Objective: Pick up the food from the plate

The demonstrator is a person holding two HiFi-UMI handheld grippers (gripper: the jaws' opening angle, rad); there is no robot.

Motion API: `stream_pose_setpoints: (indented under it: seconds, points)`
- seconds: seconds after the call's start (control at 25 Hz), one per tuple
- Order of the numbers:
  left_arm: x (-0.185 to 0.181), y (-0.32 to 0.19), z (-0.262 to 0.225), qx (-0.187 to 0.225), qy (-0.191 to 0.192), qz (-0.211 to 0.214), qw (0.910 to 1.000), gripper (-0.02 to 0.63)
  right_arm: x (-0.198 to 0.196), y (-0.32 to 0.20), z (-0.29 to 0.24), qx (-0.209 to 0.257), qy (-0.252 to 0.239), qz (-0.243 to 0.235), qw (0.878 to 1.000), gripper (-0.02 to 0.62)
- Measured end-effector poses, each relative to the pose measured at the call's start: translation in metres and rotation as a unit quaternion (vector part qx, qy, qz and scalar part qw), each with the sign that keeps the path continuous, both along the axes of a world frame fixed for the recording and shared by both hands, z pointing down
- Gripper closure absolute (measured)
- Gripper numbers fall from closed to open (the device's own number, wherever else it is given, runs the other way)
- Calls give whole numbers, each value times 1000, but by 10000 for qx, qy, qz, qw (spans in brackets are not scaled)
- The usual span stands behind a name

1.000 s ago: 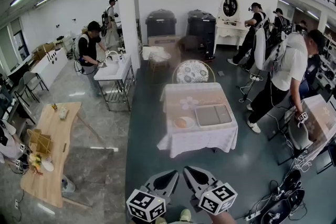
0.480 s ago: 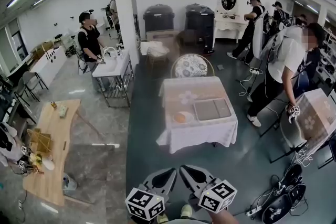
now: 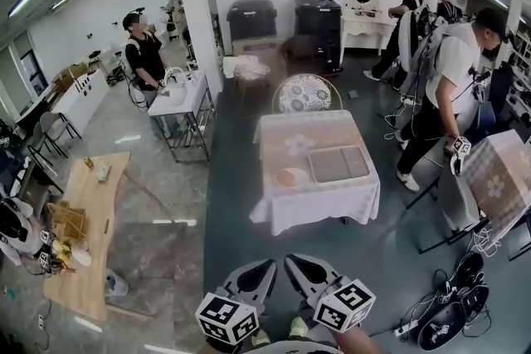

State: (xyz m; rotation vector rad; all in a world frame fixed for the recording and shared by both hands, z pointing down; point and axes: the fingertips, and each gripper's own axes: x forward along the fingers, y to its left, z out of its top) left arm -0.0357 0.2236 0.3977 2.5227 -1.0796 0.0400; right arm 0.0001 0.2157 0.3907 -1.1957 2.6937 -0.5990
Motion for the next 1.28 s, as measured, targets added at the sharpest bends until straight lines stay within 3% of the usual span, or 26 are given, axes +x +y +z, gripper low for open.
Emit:
stream_pose_setpoints:
  seconds: [0.4,0.96,1.28]
  points:
    - [23,-16,-2,65,-69,-99,9999,601,25,-15,-3,88,-22,-61,9999,580]
    - [45,-72,-12,505,-126,-396,9979,601,67,-53,-1,295,306,52,9991,580]
    - [41,-114,-3,525,-93,-312,9981,601,62,-89,5,228,336,231,9989,580]
